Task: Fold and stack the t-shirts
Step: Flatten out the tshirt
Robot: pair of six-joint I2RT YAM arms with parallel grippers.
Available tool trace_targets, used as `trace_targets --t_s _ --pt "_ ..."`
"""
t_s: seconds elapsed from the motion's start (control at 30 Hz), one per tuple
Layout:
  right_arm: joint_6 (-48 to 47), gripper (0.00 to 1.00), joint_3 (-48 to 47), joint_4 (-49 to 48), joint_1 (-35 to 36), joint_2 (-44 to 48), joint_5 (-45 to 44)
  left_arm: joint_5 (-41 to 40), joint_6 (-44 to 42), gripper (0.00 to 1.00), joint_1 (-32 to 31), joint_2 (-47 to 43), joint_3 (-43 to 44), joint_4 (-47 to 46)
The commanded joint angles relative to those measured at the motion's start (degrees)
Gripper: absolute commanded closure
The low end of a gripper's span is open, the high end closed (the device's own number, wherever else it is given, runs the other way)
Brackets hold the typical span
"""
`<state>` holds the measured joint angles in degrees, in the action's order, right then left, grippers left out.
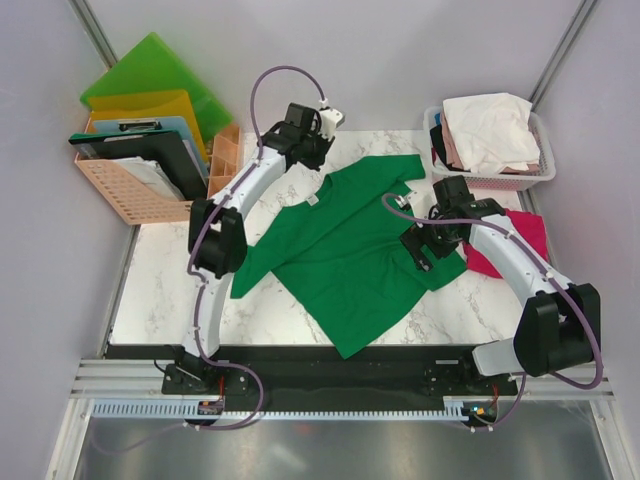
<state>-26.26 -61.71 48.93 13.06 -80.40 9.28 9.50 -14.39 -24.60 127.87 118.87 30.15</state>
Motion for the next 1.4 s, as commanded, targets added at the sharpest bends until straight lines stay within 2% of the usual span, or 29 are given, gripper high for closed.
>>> trace_targets --t_s 0.0,0.07,0.13,0.27,0.43,0.67,1.0,1.17,1.37 --pt "1.9 0.02 -0.2 -1.1 -0.1 1.8 -0.4 1.7 -2.0 0.98 0.0 8.8 11.8 10.4" --pt "2.1 0.02 0.3 -0.9 -0.2 2.3 -1.1 2.7 -1.4 0.98 -0.2 11.8 17.2 11.9" --pt "1.8 0.02 0.4 -0.4 -0.2 2.3 -1.4 3.3 -0.7 0.98 -0.4 14.5 19.1 12.6" --pt "1.8 0.02 -0.1 -0.1 -0.2 2.4 -1.8 7.4 -0.1 0.98 -1.9 14.7 15.4 12.9" --pt "2.0 0.02 -0.7 -0.1 -0.2 1.0 -1.0 8.3 -2.1 0.98 -4.9 14.6 11.8 12.4" --pt "2.2 0.02 1.8 -0.9 -0.2 1.0 0.7 6.2 -3.4 0.98 -8.6 19.4 14.0 12.7" --pt "1.6 0.02 3.5 -0.9 -0.2 3.8 0.4 6.1 -2.0 0.98 -8.4 22.3 12.8 13.4" --pt "1.4 0.02 3.4 -0.7 -0.3 4.4 0.2 5.2 -0.5 0.98 -8.0 20.5 8.2 13.7" --pt "1.3 0.02 3.7 -0.1 -0.4 5.3 0.7 7.2 3.0 0.98 -2.1 19.6 5.9 13.3"
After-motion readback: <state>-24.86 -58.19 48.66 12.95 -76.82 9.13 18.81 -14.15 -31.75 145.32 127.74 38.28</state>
